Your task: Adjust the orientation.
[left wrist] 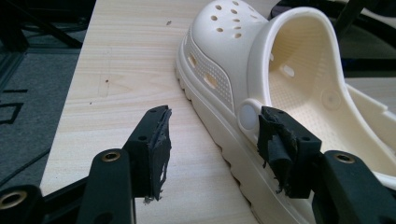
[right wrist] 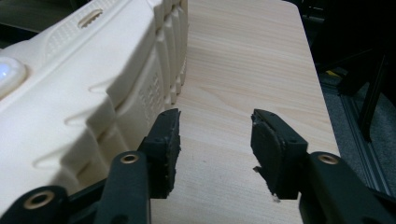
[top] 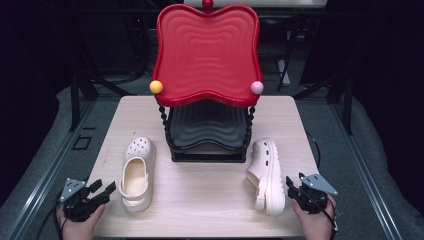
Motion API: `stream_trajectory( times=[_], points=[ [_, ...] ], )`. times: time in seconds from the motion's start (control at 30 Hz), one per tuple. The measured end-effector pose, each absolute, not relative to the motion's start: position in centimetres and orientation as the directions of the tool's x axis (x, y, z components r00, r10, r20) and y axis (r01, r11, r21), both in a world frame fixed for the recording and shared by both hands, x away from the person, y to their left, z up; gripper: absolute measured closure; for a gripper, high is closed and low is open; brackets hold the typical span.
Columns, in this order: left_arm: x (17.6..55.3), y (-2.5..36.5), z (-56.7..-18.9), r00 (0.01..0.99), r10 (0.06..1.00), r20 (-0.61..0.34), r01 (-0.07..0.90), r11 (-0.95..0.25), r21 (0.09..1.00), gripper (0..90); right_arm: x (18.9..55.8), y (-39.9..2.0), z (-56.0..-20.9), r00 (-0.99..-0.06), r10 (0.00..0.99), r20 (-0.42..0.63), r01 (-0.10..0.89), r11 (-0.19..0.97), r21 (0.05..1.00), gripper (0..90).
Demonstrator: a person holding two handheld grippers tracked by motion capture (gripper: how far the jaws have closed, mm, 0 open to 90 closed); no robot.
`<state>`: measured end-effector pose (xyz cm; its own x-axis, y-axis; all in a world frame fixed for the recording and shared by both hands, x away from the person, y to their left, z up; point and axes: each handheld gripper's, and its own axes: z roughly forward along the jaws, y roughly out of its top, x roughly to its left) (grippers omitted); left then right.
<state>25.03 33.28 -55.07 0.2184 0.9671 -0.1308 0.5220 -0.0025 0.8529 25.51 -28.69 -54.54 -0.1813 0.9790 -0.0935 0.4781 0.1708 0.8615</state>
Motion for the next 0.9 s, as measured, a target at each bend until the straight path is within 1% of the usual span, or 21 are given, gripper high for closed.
stream_trajectory(
  times=[0.03, 0.07, 0.1, 0.2, 0.27, 0.37, 0.4, 0.43, 0.5, 0.6, 0.63, 0.73, 0.83, 0.87, 0.9],
  points=[
    [25.0, 33.3, -55.1, 0.218, 0.967, -0.131, 0.522, -0.003, 0.853, 45.3, 25.5, -28.7, -54.5, -0.181, 0.979, -0.093, 0.478, 0.171, 0.862, 53.2],
    [25.0, 33.2, -55.1, 0.23, 0.964, -0.132, 0.521, -0.007, 0.854, 46.2, 25.5, -28.8, -54.4, -0.174, 0.982, -0.07, 0.479, 0.147, 0.866, 53.2],
    [25.0, 33.2, -55.1, 0.23, 0.964, -0.132, 0.521, -0.007, 0.854, 48.7, 25.5, -28.8, -54.4, -0.174, 0.982, -0.07, 0.479, 0.147, 0.866, 53.2],
    [25.0, 32.9, -55.0, 0.245, 0.962, -0.119, 0.51, -0.024, 0.86, 51.1, 25.2, -29.1, -54.2, -0.174, 0.984, -0.038, 0.448, 0.114, 0.887, 57.2],
    [24.8, 32.7, -55.0, 0.25, 0.963, -0.106, 0.5, -0.035, 0.865, 51.1, 25.1, -29.1, -53.9, -0.185, 0.982, -0.034, 0.435, 0.113, 0.893, 57.5],
    [24.6, 32.6, -54.8, 0.254, 0.964, -0.078, 0.489, -0.059, 0.871, 50.2, 25.2, -28.7, -53.9, -0.208, 0.977, -0.053, 0.455, 0.145, 0.879, 57.7],
    [24.6, 32.6, -54.8, 0.254, 0.964, -0.078, 0.489, -0.059, 0.871, 50.1, 25.2, -28.5, -54.0, -0.214, 0.976, -0.049, 0.466, 0.146, 0.873, 57.7],
    [24.5, 32.6, -54.6, 0.266, 0.959, -0.1, 0.488, -0.045, 0.872, 50.2, 25.3, -28.5, -54.0, -0.219, 0.975, -0.044, 0.472, 0.145, 0.87, 57.6],
    [24.3, 32.5, -54.3, 0.268, 0.959, -0.093, 0.48, -0.048, 0.876, 50.5, 25.2, -28.5, -54.1, -0.225, 0.974, -0.028, 0.477, 0.135, 0.868, 57.5],
    [24.1, 32.2, -53.9, 0.27, 0.96, -0.078, 0.474, -0.062, 0.878, 53.1, 25.1, -28.8, -54.0, -0.216, 0.976, -0.01, 0.487, 0.117, 0.866, 56.8],
    [24.1, 32.0, -53.7, 0.276, 0.958, -0.075, 0.473, -0.068, 0.878, 54.2, 25.2, -28.8, -54.1, -0.21, 0.978, -0.007, 0.473, 0.108, 0.874, 56.8],
    [24.3, 31.5, -53.5, 0.298, 0.953, -0.055, 0.473, -0.097, 0.876, 54.3, 25.2, -29.1, -54.0, -0.186, 0.983, -0.002, 0.462, 0.089, 0.882, 56.8],
    [24.7, 30.9, -53.1, 0.298, 0.954, -0.039, 0.471, -0.111, 0.875, 54.3, 25.0, -29.2, -53.9, -0.175, 0.985, 0.012, 0.446, 0.069, 0.892, 56.8],
    [24.9, 30.9, -53.0, 0.304, 0.952, -0.047, 0.467, -0.106, 0.878, 54.4, 25.0, -29.2, -53.9, -0.175, 0.985, 0.012, 0.446, 0.068, 0.892, 56.8],
    [24.9, 30.9, -53.0, 0.304, 0.952, -0.047, 0.467, -0.106, 0.878, 56.5, 25.0, -29.2, -53.9, -0.175, 0.985, 0.012, 0.446, 0.068, 0.892, 56.8]
  ],
)
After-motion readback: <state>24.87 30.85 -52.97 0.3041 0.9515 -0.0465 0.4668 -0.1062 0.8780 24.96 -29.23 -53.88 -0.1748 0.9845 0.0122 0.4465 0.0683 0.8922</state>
